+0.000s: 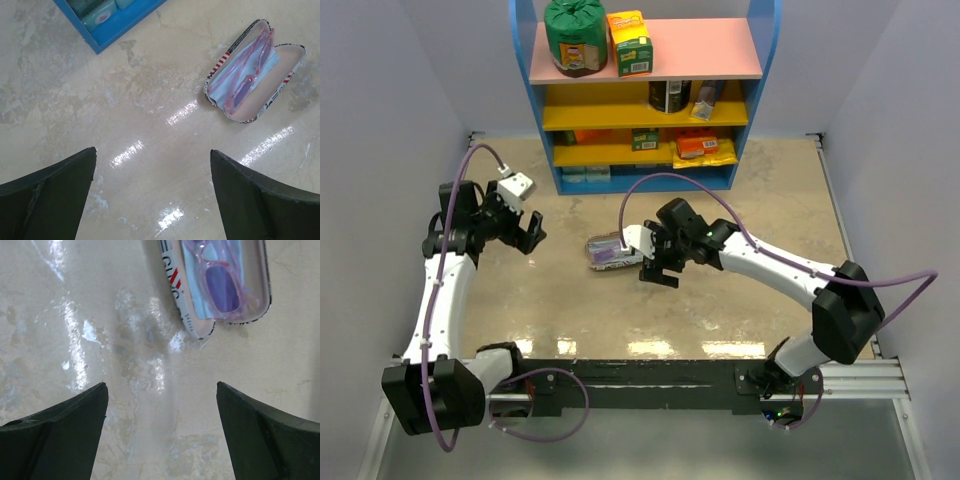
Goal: Organize the sunglasses
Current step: Rotate the case with sunglasses to the center of the board.
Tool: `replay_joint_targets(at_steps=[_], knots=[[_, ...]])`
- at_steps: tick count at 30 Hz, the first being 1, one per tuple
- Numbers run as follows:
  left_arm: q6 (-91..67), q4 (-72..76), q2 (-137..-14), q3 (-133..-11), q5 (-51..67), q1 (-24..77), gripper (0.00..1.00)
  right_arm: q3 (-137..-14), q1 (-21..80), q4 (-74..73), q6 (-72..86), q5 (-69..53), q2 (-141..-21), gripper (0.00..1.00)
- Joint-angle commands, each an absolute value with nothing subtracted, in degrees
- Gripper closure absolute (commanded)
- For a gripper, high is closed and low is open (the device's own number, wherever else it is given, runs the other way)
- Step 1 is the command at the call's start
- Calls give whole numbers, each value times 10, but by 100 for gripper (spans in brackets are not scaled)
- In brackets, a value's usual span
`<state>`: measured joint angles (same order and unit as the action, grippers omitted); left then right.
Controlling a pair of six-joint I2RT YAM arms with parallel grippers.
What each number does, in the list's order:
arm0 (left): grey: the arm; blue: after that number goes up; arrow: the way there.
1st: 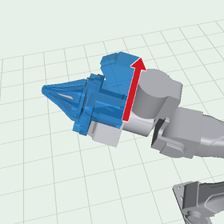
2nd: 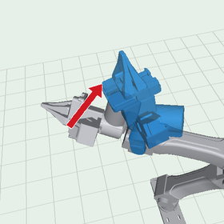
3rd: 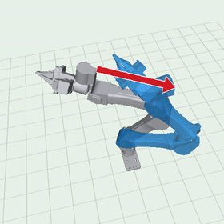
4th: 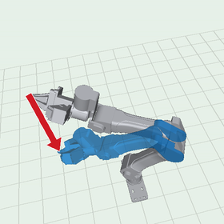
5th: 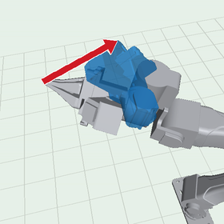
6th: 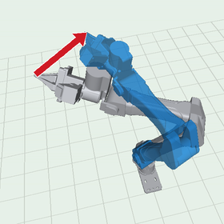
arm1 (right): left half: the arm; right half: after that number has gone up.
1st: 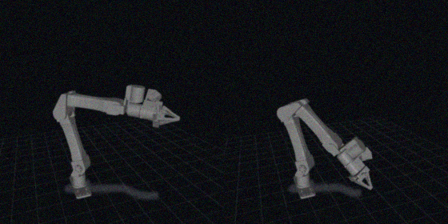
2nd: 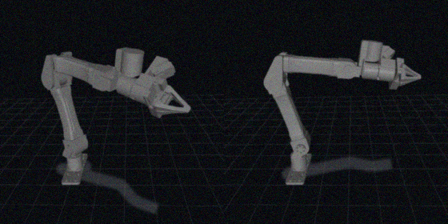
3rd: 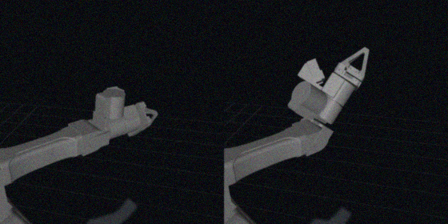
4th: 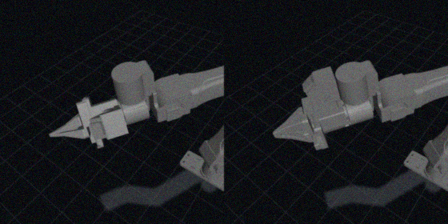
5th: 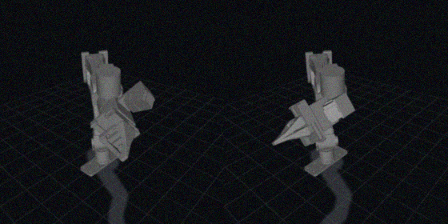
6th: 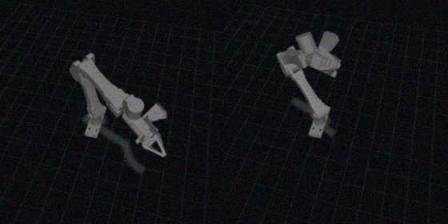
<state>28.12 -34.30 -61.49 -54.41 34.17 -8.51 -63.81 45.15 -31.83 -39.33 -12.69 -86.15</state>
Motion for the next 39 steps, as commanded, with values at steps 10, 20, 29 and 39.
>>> replay_joint_targets(at_steps=[10, 20, 29, 39], knots=[[239, -316, -639, -535, 336, -64, 0, -718, 448, -225, -353, -83, -986, 7], [218, -296, -722, -594, 231, 30, 0, -717, 447, -147, -317, 18, -1044, 7], [218, -301, -804, -649, 235, 41, 0, -743, 409, -36, -258, 94, -1068, 7], [223, -280, -857, -646, 253, 74, 0, -776, 361, -97, -252, 41, -1058, 9]])
